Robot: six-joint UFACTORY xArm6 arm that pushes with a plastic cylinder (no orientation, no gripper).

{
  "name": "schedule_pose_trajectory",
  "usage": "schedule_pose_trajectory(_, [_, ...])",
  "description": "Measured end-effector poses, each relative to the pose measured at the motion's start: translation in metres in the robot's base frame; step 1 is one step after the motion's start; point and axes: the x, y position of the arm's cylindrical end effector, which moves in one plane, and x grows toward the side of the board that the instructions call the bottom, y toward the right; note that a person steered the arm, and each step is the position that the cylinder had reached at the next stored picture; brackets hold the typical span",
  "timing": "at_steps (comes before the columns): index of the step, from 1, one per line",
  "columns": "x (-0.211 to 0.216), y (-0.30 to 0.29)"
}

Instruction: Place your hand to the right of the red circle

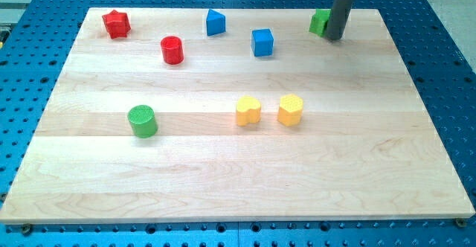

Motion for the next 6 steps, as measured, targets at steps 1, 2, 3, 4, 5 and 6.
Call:
schedule_pose_trajectory(1, [0.001, 0.0])
schedule_pose_trajectory(2, [0.025, -0.026])
schedule_pose_trajectory(3, [0.069, -0.063])
schedule_pose_trajectory(4, [0.093, -0.125])
schedule_pose_trajectory(5, [0.093, -0.182])
schedule_pose_trajectory(6, [0.093, -0.182])
